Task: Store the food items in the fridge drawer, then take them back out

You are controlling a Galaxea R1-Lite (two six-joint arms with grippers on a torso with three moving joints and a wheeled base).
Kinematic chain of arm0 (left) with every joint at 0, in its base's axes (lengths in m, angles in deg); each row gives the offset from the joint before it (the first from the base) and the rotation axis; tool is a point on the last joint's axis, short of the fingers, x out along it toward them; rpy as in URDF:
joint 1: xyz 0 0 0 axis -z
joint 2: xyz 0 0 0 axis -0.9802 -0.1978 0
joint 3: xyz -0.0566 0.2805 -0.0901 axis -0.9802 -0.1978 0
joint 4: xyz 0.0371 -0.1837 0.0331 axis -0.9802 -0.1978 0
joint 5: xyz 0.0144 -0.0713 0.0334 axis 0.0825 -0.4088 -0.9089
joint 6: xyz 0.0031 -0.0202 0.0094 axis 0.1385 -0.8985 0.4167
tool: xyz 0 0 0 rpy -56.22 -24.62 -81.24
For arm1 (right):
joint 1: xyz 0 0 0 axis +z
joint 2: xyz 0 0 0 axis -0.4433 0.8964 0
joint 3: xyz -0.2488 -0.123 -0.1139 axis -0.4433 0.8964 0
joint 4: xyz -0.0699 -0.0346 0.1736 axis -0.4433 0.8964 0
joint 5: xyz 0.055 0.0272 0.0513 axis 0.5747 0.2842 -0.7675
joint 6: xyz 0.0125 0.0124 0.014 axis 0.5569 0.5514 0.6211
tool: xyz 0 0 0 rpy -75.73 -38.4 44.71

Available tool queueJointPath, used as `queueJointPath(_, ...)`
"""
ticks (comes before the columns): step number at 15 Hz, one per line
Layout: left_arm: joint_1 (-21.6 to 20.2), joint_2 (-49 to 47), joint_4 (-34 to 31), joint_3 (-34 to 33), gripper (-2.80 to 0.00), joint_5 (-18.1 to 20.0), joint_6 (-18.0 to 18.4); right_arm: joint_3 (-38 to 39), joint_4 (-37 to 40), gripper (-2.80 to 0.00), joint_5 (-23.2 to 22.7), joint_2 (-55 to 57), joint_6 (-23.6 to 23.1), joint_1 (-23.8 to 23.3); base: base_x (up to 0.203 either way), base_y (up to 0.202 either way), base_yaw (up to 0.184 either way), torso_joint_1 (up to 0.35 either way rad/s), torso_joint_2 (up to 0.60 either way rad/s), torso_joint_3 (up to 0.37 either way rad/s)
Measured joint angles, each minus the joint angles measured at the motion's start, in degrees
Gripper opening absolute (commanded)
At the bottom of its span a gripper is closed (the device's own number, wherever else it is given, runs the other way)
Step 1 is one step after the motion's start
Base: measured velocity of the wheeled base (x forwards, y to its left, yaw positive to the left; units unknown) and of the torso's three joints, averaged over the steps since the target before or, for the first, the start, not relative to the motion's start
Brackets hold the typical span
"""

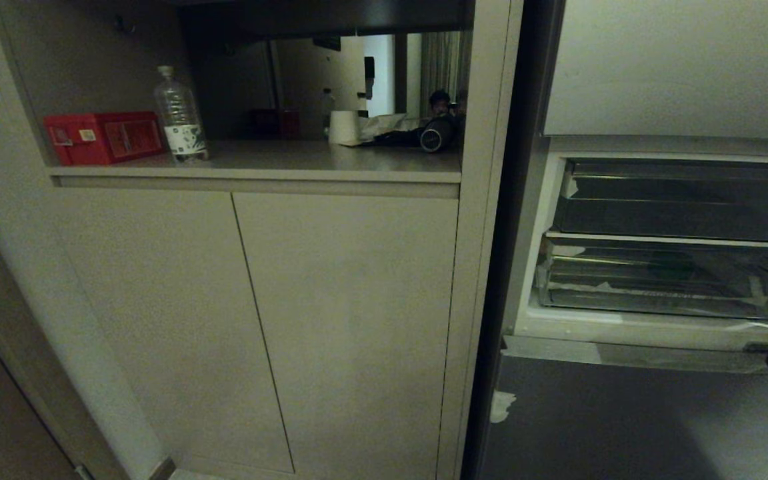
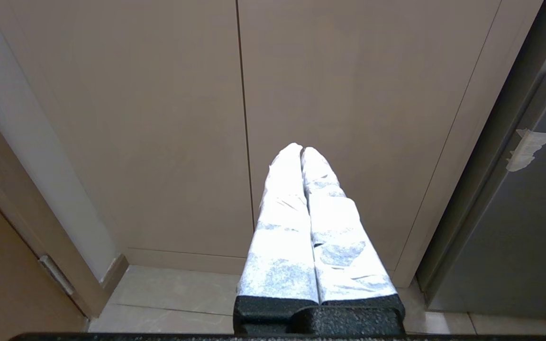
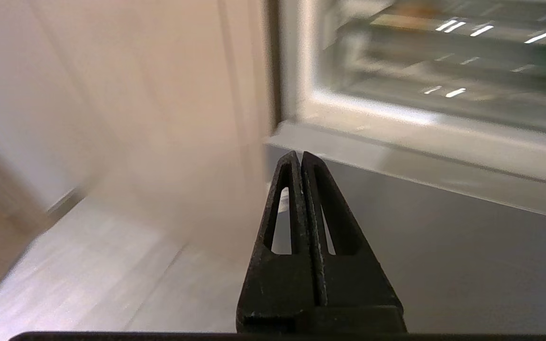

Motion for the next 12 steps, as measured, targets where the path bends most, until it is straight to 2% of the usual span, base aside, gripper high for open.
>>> queueJointPath(2,0.0,0.0,0.0,0.0,-2.8,0.0,0.0,-1.8,-6.3,-2.8,-1.3,12.0,1.3,2.3,0.0,0.0,0.0,0.0,0.0,0.0)
queueJointPath(4,0.0,0.0,0.0,0.0,-2.8,0.0,0.0,-3.0,-13.6,-2.8,-0.1,23.0,2.7,5.3,0.0,0.0,0.0,0.0,0.0,0.0)
queueJointPath(7,0.0,0.0,0.0,0.0,-2.8,0.0,0.0,-4.4,-25.9,-2.8,6.8,35.7,4.1,10.4,0.0,0.0,0.0,0.0,0.0,0.0)
queueJointPath(8,0.0,0.0,0.0,0.0,-2.8,0.0,0.0,-4.8,-29.6,0.0,9.8,38.7,4.3,11.7,0.0,0.0,0.0,0.0,0.0,0.0)
queueJointPath(12,0.0,0.0,0.0,0.0,-2.8,0.0,0.0,-6.1,-40.2,0.0,19.9,46.2,4.0,12.7,0.0,0.0,0.0,0.0,0.0,0.0)
